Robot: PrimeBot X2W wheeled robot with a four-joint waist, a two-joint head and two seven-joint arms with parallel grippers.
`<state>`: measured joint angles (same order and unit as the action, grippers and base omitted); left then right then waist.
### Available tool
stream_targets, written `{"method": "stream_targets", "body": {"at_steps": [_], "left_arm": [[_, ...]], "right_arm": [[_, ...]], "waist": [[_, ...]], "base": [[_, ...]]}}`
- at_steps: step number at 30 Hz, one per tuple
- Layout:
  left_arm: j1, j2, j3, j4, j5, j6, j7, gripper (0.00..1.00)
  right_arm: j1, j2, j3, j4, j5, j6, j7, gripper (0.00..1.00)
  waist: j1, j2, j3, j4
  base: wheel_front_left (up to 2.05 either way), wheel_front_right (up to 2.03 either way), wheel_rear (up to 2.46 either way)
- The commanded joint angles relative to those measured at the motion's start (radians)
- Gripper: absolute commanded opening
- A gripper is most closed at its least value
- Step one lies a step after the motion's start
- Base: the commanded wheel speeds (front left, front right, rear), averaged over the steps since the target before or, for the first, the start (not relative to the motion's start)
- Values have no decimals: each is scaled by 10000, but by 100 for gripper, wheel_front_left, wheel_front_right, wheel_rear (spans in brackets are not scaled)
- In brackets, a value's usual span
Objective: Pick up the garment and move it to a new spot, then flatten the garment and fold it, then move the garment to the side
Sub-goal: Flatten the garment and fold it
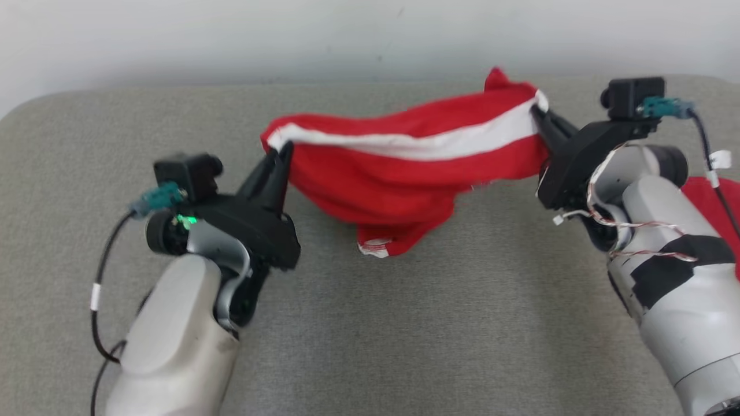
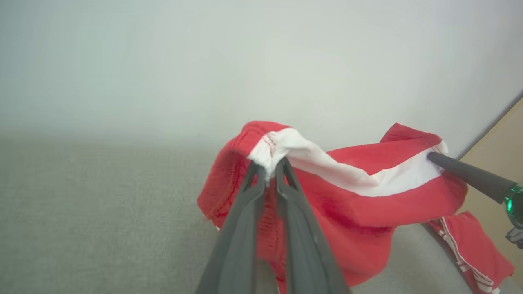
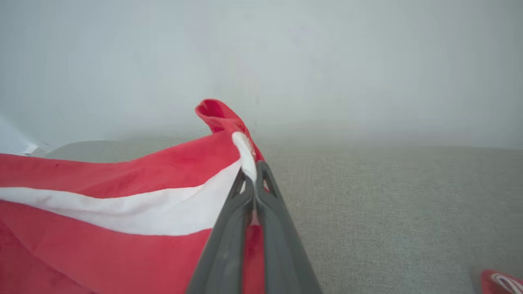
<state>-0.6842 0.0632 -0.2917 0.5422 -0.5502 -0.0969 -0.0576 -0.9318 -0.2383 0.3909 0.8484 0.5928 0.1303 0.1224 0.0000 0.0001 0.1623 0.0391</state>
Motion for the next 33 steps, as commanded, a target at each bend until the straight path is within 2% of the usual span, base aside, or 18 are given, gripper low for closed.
{"method": "stream_targets", "body": {"at_steps": [1,10,14,19,24,28,33], "left_arm": [[-246,92,72,-272,-124,-12,103,0],[-820,132,372,-1115,-781,59,858,0],[-1326,463,561,-1305,-1050,99,1560,0],[-2779,1123,869,-1554,-819,283,1928,0],[-4726,1516,1383,-1828,-518,492,1145,0],[-6156,1536,1711,-1813,-327,329,-215,0],[-6057,1330,1864,-1509,-612,100,-1232,0]], "right_arm": [[-65,-226,-69,-289,206,3,-95,0],[144,-374,-653,-1333,954,3,198,0],[-148,85,-1173,-1416,1369,3,474,0],[-1471,897,-2064,-874,1189,3,-281,0],[-3427,1459,-2995,-340,810,1,-2176,0],[-4920,1658,-3575,-484,507,-13,-3785,0],[-4717,1713,-3788,-1294,95,-13,-3882,0]], "waist": [[0,-1,-293,-348],[0,-1,-162,-971],[0,-1,572,-1404],[0,-1,2039,-1933],[0,-1,3372,-2106],[0,-1,3971,-1950],[0,-1,4053,-1665]], "base": [[0,0,0],[0,0,0],[0,0,0],[0,0,0],[0,0,0],[0,0,0],[0,0,0]]}}
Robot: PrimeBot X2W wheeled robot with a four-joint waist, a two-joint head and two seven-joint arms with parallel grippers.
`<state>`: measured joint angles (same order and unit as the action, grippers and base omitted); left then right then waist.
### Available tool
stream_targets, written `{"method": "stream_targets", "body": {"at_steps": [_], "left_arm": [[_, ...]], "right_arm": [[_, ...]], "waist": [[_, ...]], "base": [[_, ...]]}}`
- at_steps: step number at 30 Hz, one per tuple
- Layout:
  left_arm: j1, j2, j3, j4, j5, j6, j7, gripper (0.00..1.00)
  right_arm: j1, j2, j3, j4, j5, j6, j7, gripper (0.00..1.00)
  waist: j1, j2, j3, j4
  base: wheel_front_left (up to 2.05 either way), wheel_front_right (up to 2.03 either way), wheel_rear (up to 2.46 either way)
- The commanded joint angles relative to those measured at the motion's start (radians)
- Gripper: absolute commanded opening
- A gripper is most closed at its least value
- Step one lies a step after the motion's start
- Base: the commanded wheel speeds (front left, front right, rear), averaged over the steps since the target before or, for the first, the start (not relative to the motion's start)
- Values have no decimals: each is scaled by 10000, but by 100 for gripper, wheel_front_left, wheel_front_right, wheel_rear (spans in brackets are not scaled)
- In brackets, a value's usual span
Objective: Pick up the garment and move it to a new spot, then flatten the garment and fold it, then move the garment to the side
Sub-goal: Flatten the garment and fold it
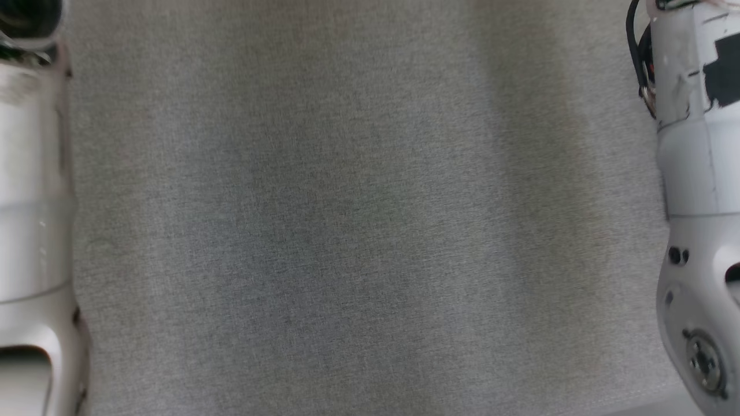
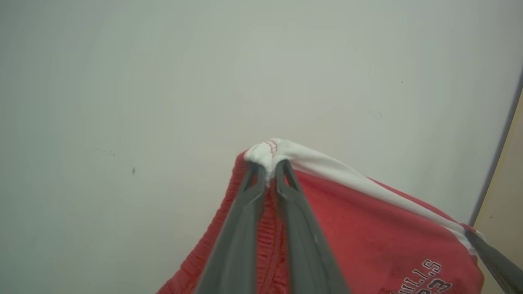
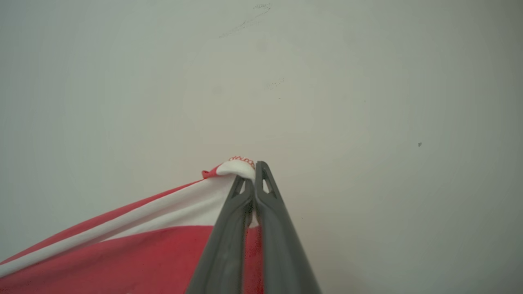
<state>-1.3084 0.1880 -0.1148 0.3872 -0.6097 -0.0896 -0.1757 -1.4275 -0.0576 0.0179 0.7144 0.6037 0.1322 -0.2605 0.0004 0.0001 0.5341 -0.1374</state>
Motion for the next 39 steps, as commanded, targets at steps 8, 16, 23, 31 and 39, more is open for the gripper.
{"method": "stream_targets", "body": {"at_steps": [8,16,23,31,39], "left_arm": [[2777,-326,-186,234,-736,-327,-630,0],[6527,-226,-636,-492,-900,-355,-809,0],[9368,-256,-1107,-1166,-1068,-235,-356,0],[12187,139,-1574,-2338,-1374,193,738,0],[14364,511,-1846,-3975,-1736,757,1837,0]], "right_arm": [[2068,-557,1466,-71,55,-30,-44,0],[5160,-2057,2430,-1396,1401,-32,1342,0],[8270,-2845,1835,-2993,1973,-38,2887,0],[12532,-2509,-101,-5610,1364,-43,5439,0],[15421,-925,-1520,-8116,-34,-38,8590,0]], "waist": [[-4,-1,-295,452],[-4,-1,-2008,667],[-4,-1,-3303,695],[-4,-1,-4547,862],[-4,-1,-4899,865]], "base": [[0,0,0],[0,0,0],[0,0,0],[0,0,0],[0,0,0]]}}
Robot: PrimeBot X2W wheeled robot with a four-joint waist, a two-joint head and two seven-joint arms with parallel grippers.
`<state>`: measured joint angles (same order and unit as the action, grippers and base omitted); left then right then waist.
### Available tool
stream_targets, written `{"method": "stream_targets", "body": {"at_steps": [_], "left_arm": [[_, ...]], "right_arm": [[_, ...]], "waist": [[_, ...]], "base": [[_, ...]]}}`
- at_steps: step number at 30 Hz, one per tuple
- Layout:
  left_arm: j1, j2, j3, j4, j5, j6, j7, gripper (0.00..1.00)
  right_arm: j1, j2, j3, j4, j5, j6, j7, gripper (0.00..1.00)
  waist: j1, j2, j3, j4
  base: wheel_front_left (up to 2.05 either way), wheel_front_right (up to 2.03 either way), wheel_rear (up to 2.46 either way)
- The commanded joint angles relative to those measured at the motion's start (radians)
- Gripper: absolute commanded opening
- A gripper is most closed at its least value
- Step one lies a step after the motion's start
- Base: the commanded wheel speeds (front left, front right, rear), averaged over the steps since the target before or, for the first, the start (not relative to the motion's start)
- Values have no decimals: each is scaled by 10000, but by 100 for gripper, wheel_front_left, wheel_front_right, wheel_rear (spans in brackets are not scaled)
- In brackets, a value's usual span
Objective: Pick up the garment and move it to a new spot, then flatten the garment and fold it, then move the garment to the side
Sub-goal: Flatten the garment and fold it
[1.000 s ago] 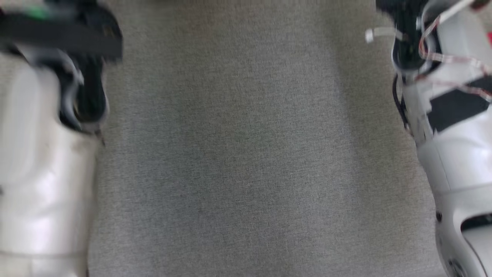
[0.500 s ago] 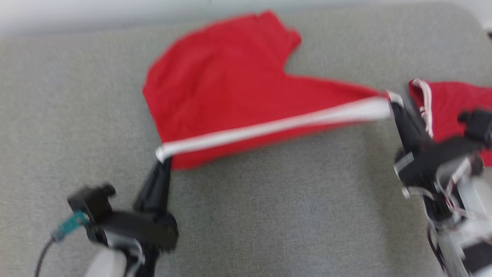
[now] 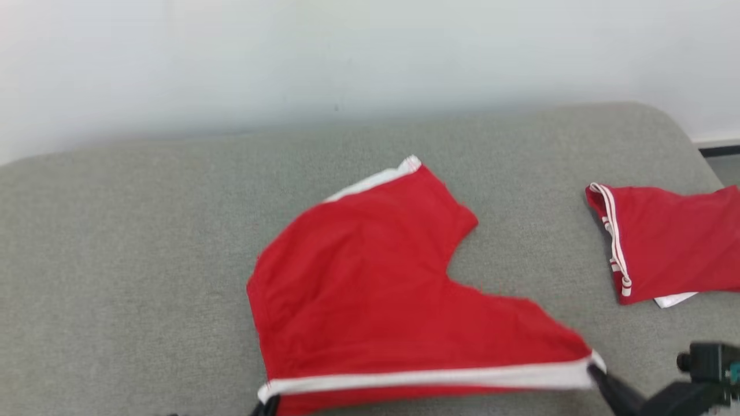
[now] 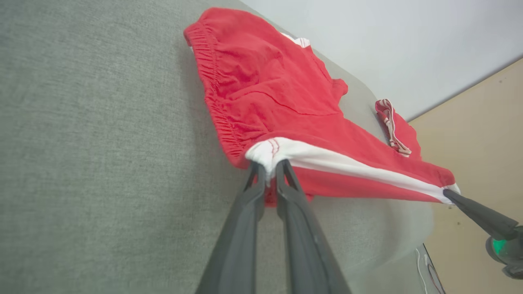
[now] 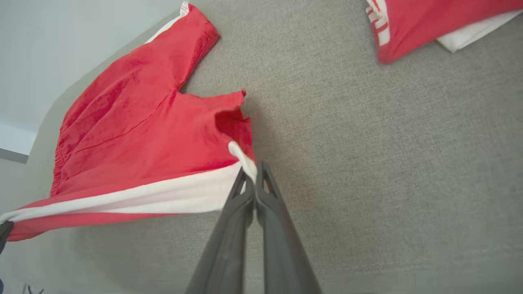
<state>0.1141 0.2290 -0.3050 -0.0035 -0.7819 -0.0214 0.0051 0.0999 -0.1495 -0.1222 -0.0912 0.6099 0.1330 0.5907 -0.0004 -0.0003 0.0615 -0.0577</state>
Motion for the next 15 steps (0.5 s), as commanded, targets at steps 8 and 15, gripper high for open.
{"method": "stream_targets", "body": {"at_steps": [8,15], "left_arm": [[848,183,13,-1253,-296,410,480,0],[-447,-140,-14,-1123,-591,434,893,0]], "right_arm": [[762,779,-768,-1517,-622,-40,1736,0],[-1643,568,-263,-641,-860,-38,1503,0]], "waist": [[4,3,-129,245],[4,3,127,445]], "base": [[0,0,0],[0,0,0]]}}
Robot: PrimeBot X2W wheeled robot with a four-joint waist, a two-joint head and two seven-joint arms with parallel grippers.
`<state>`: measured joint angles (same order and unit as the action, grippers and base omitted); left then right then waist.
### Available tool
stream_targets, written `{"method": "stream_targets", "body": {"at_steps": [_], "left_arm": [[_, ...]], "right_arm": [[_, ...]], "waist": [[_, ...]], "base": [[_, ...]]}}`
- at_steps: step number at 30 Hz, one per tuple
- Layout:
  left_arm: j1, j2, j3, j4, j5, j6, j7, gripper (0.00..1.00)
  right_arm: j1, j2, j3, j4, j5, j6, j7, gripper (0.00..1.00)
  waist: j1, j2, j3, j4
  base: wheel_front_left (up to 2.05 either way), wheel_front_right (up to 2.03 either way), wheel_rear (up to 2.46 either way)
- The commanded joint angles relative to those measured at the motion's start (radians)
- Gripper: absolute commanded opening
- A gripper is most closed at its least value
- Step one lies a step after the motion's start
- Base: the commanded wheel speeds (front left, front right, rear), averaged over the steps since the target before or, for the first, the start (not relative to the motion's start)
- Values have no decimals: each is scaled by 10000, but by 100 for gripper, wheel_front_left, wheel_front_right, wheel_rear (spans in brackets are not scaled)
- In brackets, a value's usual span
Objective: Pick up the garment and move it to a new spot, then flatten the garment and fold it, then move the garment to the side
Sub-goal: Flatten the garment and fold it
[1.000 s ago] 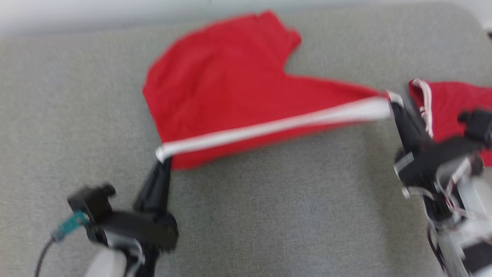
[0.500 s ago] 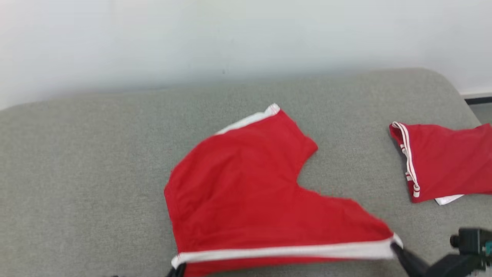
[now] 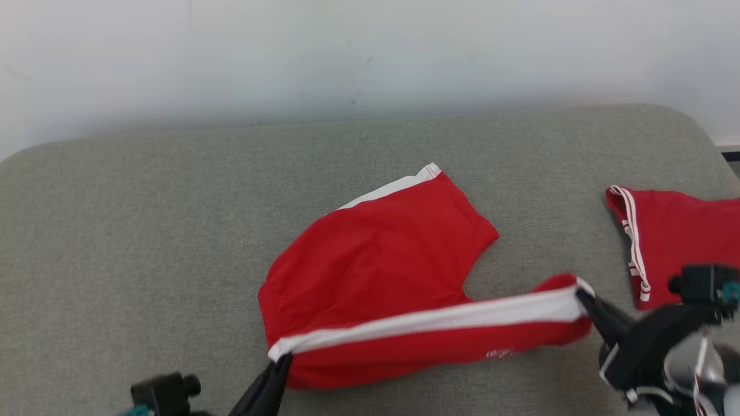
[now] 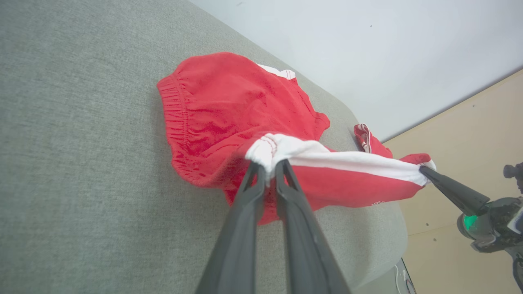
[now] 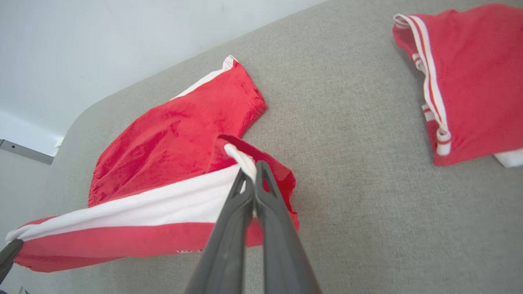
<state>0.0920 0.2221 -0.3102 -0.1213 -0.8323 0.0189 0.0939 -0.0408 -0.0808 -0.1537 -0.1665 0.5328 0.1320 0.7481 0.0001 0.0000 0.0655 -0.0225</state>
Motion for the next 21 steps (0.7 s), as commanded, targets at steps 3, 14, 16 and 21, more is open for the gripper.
{"method": "stream_targets", "body": {"at_steps": [3,14,16,21], "left_arm": [[-1056,-283,-12,488,-59,11,101,0],[-3937,-1276,-4,2653,414,419,-747,0],[-4451,-1407,-36,3076,416,486,-929,0],[-5530,-1603,-188,3999,394,697,-1314,0]], "right_arm": [[-1569,-473,501,1184,-235,-29,-364,0],[-5610,-884,1282,5371,-1168,-29,-2473,0],[-6300,-888,1354,6093,-1399,-29,-2921,0],[-7765,-864,1348,7685,-2111,-29,-3928,0]], "waist": [[-1,0,277,311],[-1,0,1327,1321],[-1,0,1586,1472],[-1,0,2239,1763]], "base": [[0,0,0],[0,0,0],[0,0,0],[0,0,0]]}}
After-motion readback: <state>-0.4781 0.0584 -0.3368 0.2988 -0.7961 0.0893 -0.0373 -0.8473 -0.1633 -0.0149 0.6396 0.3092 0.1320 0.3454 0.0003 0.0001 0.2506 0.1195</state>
